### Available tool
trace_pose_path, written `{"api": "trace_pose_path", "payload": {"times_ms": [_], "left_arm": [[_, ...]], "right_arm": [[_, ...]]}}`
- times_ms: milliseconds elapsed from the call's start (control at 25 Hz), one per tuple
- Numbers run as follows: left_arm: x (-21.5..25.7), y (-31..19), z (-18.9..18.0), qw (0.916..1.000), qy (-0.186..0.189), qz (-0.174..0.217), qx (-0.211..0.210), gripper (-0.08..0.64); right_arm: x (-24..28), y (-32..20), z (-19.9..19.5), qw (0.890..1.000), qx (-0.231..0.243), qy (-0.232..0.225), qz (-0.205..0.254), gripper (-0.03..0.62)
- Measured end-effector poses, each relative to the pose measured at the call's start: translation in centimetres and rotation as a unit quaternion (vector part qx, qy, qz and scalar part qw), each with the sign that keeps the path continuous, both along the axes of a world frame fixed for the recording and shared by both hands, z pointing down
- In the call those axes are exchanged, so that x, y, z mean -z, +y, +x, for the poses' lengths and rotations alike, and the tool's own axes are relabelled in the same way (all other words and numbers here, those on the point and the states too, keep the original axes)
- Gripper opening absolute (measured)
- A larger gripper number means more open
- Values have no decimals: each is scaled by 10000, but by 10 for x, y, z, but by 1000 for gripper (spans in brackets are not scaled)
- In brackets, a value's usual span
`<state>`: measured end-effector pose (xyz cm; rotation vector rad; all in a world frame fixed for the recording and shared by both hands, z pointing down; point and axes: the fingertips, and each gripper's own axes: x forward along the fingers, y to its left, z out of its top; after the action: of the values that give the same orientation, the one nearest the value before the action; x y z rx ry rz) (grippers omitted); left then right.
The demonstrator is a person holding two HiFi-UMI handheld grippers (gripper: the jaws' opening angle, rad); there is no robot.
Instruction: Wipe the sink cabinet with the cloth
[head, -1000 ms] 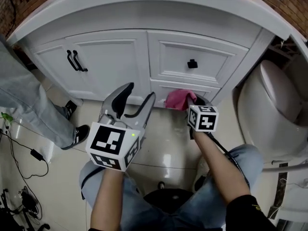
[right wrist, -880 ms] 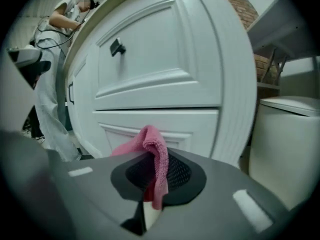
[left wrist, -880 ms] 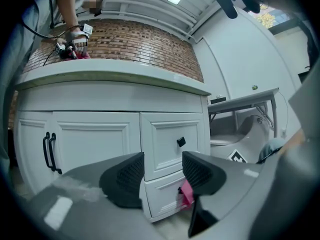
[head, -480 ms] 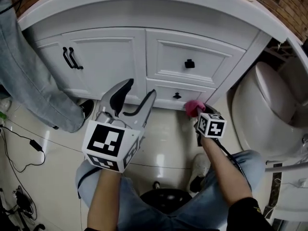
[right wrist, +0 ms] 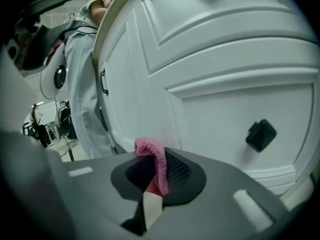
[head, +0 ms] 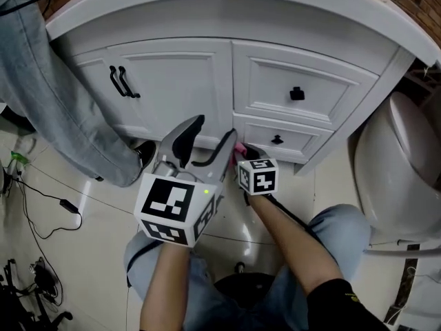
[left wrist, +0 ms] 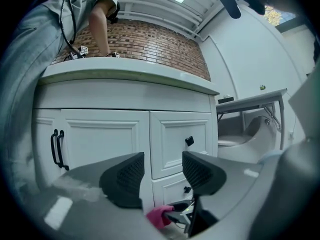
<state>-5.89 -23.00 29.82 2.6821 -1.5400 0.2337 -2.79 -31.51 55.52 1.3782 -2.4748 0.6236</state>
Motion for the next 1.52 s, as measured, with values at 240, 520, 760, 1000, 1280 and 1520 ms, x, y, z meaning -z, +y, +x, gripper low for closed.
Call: {"api": "trace_pose_path", "payload": {"times_ms": [240, 520, 760, 1000, 1280, 1520], "left_arm": [[-4, -1, -6, 10000, -35, -58, 21, 236], [0, -3, -1, 9999, 46, -16, -132, 236], [3, -3, 7, 9997, 87, 23, -246, 236], [7, -2, 11, 9995, 125, 78, -285, 236], [1, -2, 0, 9999, 26, -9, -105, 236], [0, 2, -18, 9999, -34, -22, 134, 236]], "right_arm": [[-13, -15, 22, 9983, -559, -67, -122, 29], [-26, -7, 136, 9831, -1764, 101, -475, 29], [-22, 12, 239, 9599, -2739, 172, -577, 29], [-26, 20, 257, 9553, -2882, 129, -640, 29], [-34, 3, 119, 9926, -1090, 181, -508, 29], [-43, -10, 18, 9984, 32, 499, -276, 29]]}}
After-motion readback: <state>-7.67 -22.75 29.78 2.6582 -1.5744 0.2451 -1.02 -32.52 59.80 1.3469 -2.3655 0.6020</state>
